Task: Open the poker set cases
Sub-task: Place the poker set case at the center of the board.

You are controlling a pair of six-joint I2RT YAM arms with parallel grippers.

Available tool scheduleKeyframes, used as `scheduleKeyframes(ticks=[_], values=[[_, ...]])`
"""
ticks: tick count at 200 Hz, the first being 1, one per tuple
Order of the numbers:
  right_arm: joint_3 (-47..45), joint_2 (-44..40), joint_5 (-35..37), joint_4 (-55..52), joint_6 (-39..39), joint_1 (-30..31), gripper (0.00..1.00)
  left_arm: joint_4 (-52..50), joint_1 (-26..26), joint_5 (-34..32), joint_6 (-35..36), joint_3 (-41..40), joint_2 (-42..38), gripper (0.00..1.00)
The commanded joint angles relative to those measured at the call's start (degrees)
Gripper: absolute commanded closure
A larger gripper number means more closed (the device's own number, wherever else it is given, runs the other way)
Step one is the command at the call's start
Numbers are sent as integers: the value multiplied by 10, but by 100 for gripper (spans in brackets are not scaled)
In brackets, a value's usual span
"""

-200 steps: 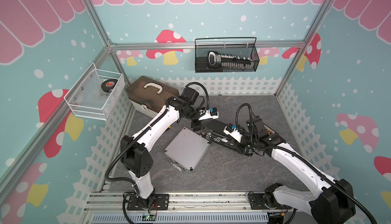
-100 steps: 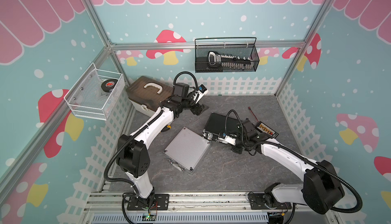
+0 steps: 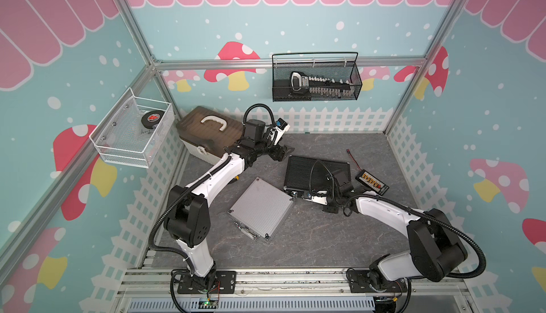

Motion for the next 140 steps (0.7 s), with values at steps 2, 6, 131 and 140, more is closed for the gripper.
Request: scheduleKeyframes(ticks=[2,6,131,140], values=[[-9,16,26,41,-31,-17,99,30,0,-22,-50,-7,19,24],[-8,19,27,43,-31,-20,99,34,0,-25,-56,-8,21,24],[0,-167,-59,72,267,-41,34,21,-4,-78,-297,-14,14,30],[2,-192,-20,74,347,-43,28,7,-10,-83,-319,-9,19,30]])
